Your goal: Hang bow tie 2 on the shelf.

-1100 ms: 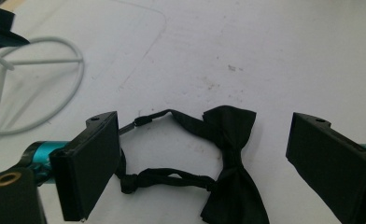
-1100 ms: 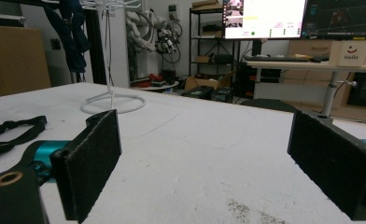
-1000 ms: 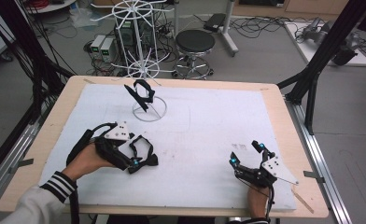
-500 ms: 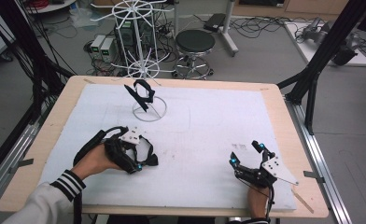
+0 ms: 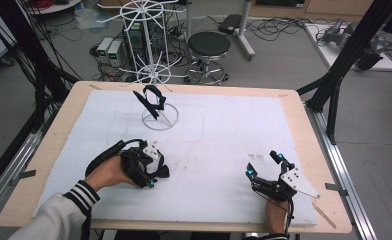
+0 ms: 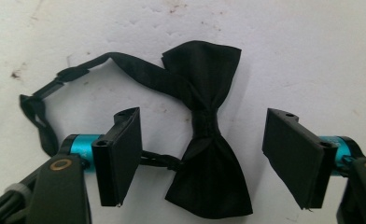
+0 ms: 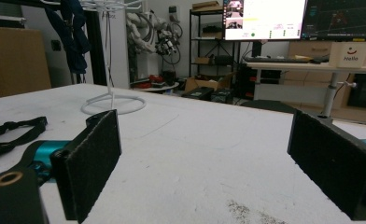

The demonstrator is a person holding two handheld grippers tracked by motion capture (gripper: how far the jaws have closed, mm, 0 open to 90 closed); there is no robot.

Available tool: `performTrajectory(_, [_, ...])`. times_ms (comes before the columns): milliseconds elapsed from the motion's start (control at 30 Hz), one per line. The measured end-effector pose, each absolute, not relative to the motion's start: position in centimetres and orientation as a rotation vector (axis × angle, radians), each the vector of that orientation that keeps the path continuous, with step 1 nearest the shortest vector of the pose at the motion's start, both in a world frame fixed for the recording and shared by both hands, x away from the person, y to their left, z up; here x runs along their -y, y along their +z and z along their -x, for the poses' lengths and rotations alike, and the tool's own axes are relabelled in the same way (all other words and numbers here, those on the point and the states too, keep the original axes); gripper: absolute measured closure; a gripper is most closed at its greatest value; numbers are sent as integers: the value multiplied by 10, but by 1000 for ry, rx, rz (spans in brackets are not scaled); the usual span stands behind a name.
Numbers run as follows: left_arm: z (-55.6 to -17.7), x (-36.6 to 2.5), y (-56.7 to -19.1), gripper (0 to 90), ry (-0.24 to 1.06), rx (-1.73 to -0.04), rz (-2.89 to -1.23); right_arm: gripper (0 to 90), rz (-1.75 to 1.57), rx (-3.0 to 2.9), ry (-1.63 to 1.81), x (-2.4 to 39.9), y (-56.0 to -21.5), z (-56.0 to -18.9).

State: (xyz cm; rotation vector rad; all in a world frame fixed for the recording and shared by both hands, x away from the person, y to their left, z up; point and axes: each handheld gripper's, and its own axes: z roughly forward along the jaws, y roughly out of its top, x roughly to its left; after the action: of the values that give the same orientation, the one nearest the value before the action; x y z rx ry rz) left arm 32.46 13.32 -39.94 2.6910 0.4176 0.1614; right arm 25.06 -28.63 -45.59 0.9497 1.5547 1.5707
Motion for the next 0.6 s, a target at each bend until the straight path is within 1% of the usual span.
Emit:
performTrajectory(133, [-327,-131,-400,340,157,-423,-2708,91,-953,-1553,1571,286,-456,-250])
performTrajectory(600, [-330,-127,-405,556,97,-401,-2765,91,-950,-1554,1572,286,-456,-251])
